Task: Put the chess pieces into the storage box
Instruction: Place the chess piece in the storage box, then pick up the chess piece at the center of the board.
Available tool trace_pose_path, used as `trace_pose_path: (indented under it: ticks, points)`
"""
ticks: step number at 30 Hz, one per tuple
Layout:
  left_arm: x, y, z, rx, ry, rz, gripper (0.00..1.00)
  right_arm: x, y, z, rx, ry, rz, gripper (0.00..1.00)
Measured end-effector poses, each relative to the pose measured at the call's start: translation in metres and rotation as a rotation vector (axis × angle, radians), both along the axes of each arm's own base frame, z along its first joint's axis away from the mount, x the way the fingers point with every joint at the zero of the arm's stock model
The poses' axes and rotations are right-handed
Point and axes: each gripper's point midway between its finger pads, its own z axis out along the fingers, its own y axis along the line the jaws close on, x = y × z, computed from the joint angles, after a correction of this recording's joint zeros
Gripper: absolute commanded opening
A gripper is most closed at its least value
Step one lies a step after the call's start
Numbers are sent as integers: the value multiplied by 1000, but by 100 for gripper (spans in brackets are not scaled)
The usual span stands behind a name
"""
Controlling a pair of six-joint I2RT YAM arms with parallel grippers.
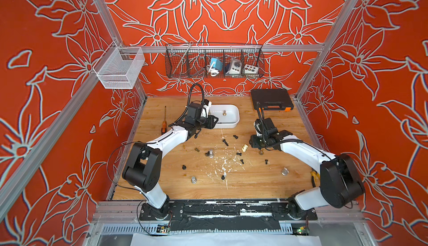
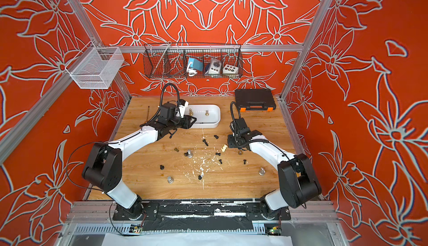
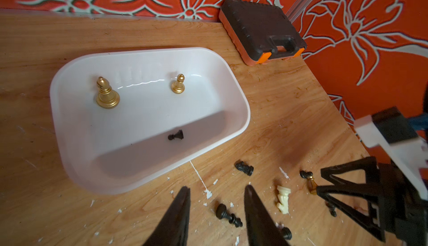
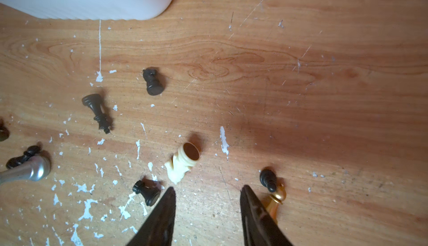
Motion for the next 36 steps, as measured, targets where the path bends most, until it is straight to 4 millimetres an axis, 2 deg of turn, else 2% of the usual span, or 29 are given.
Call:
trace_pose_path:
  ticks: [6, 11, 19, 36]
  points:
    - [-16, 3, -6, 5, -11, -24, 40, 6, 10, -9, -21, 58, -56, 47]
    - [-21, 6, -13, 8, 0, -30, 40, 2, 18, -16, -39, 92, -96, 47]
    - [-25, 9, -8, 7, -18, -38, 41, 0, 29, -24, -75, 136, -153, 47]
    - [-33, 10, -15, 4, -6, -55, 40, -1, 29, -45, -117, 193, -243, 45]
